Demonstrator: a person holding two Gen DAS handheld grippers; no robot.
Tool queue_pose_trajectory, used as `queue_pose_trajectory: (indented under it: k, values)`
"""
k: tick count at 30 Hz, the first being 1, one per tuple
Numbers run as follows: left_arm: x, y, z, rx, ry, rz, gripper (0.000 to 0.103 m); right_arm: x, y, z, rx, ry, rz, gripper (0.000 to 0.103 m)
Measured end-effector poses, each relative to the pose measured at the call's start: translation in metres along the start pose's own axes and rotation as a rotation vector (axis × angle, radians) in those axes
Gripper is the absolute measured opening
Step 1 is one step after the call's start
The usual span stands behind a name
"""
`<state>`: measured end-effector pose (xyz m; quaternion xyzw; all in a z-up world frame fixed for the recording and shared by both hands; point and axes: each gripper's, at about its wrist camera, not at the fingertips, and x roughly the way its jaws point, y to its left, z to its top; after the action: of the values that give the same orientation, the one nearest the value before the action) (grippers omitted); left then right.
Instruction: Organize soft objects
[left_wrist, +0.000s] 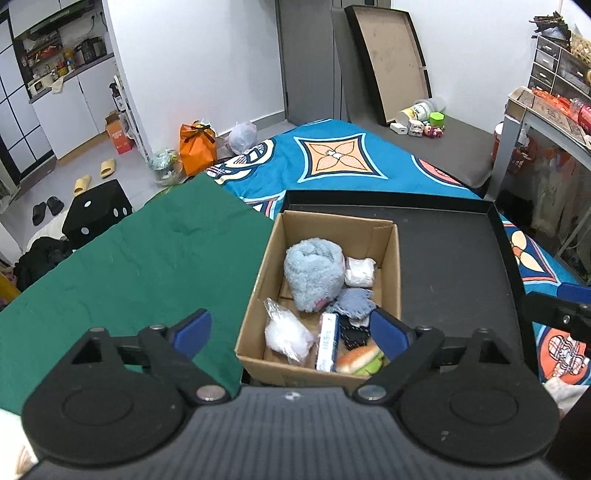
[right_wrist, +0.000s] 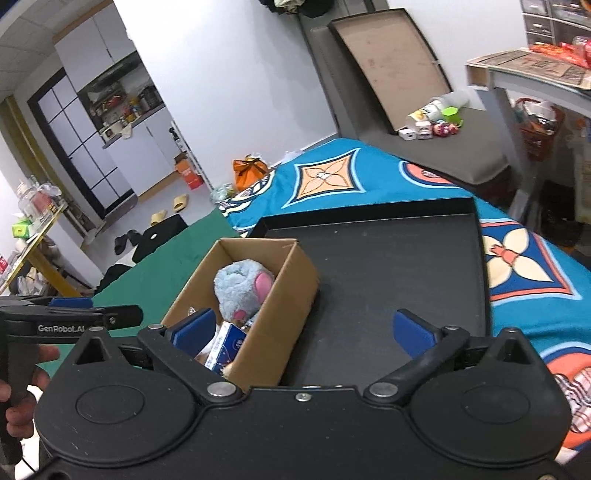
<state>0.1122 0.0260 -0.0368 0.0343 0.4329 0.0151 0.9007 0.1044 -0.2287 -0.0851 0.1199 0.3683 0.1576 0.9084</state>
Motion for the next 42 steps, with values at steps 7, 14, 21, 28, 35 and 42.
queue_pose_trajectory:
  k: [7,14,21,28,35,42]
  values:
    - [-0.022,-0.007,-0.004,-0.024,-0.015,-0.019,0.099,-0.023,-0.004,-0.001,0.017,-0.010,-0.031,0.103]
    - [-0.042,-0.014,-0.010,-0.023,-0.038,-0.030,0.100,-0.043,-0.004,-0.002,0.052,-0.029,-0.057,0.103]
    - [-0.063,-0.018,-0.015,-0.014,-0.067,-0.033,0.103,-0.063,-0.004,-0.003,0.059,-0.063,-0.095,0.103]
    - [-0.083,-0.018,-0.022,-0.022,-0.097,-0.050,0.103,-0.083,-0.001,-0.006,0.054,-0.083,-0.118,0.103]
    - [-0.104,-0.021,-0.030,-0.019,-0.129,-0.052,0.103,-0.103,0.005,-0.008,0.045,-0.101,-0.116,0.103]
    - [-0.120,-0.021,-0.035,-0.026,-0.148,-0.050,0.103,-0.116,0.010,-0.009,0.043,-0.108,-0.133,0.103]
